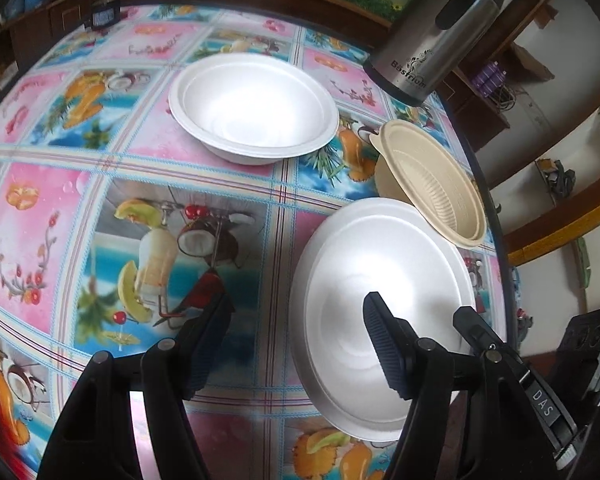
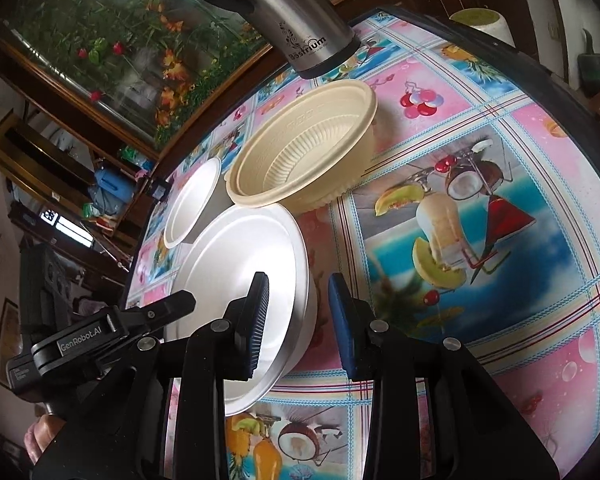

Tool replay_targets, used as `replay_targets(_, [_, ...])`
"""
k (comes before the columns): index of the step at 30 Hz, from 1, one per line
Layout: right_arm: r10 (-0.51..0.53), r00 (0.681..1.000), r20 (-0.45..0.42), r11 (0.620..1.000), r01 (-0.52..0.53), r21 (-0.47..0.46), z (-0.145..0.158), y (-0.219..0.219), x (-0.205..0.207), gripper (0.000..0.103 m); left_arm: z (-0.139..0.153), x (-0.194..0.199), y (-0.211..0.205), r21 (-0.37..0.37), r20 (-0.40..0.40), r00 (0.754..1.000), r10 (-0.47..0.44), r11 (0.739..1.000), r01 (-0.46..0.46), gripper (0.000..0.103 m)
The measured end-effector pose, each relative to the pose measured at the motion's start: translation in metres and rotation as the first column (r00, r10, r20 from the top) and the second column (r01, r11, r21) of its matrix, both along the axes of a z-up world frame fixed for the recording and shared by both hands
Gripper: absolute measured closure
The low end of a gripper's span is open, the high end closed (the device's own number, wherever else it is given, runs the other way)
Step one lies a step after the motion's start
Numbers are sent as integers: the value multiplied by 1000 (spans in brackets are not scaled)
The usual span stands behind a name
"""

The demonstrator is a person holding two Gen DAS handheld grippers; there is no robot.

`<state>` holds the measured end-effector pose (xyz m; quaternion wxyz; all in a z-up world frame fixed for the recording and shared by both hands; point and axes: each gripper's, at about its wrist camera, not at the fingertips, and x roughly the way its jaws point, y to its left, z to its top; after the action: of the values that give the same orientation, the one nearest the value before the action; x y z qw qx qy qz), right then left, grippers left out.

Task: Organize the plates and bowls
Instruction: 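Move the right tool to the large white foam plate and grasp its rim, then carry the white plate with the right tool toward the left tool's stack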

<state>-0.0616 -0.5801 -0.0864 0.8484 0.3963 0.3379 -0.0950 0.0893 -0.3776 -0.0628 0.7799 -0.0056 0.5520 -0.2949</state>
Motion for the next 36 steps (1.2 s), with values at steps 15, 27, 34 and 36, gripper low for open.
replay_targets(15, [-3,1000,-23,996,1,-86,1,6,3,94,-7,-5,-9,24,41,998,-55,998,54,92])
replay_targets(27, [86,996,-5,996,-86,-12,-8,13,10,95,-5,-14,16,4,55,997,-50,999,50,94])
replay_targets(34, [148,989,-5,989,-148,20,-12,33,20,95,-8,-17,45,-5,37,999,-14,1000,15,94])
replay_targets(36, [154,988,-5,988,-154,8,-11,41,21,95,-9,-19,53,0,41,999,-5,1000,5,94])
